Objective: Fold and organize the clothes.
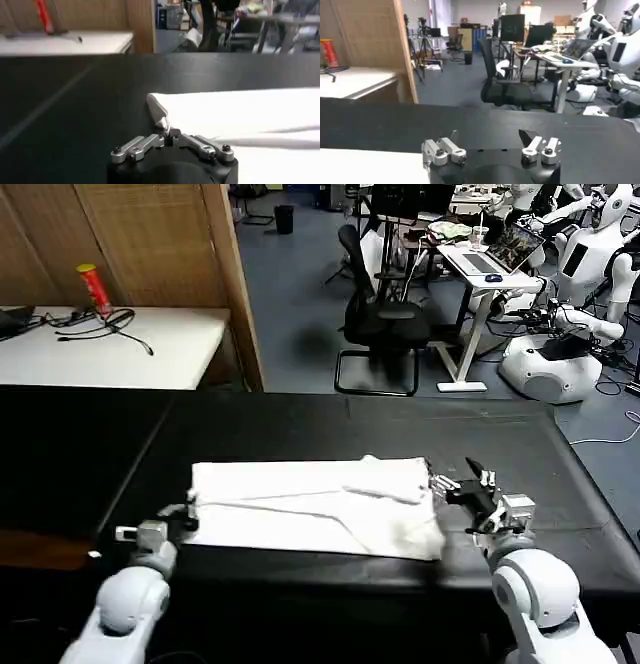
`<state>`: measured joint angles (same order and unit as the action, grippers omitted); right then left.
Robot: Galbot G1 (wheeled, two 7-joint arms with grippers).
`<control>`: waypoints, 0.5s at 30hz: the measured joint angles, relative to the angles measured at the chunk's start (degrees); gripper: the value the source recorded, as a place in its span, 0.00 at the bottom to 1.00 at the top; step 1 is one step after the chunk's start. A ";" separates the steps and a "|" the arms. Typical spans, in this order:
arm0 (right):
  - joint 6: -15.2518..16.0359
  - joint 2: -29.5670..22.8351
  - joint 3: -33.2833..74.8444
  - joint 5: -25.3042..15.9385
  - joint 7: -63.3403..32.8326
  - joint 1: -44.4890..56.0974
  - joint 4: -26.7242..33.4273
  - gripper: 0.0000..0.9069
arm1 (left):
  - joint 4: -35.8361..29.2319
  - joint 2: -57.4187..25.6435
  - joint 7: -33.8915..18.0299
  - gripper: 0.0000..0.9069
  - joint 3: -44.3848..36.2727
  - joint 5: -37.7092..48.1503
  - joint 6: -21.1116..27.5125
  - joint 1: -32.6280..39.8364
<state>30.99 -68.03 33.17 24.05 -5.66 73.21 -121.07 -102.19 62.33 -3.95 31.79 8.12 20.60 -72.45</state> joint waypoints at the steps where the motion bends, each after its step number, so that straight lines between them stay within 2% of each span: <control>1: -0.11 -0.15 0.22 -0.06 0.02 0.19 0.00 0.97 | 0.57 -1.67 -0.11 0.00 0.50 -2.22 -0.74 0.25; 4: -0.36 -0.68 0.36 -0.53 0.05 0.60 -0.01 0.97 | 1.88 -6.48 -0.47 0.00 1.64 -5.97 -2.56 0.18; 8: -0.75 -1.66 0.02 -1.31 0.06 1.18 -0.40 0.97 | 1.83 -10.58 -0.62 0.00 2.18 -7.12 -2.40 -0.50; 15: -2.42 -2.83 0.23 -2.34 0.46 2.65 -1.12 0.97 | -3.20 -8.28 -1.59 0.00 -0.03 -5.00 0.66 -1.98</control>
<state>28.57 -70.86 33.41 21.70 -5.20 75.85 -122.19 -105.39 54.04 -5.54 31.76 3.12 21.26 -74.43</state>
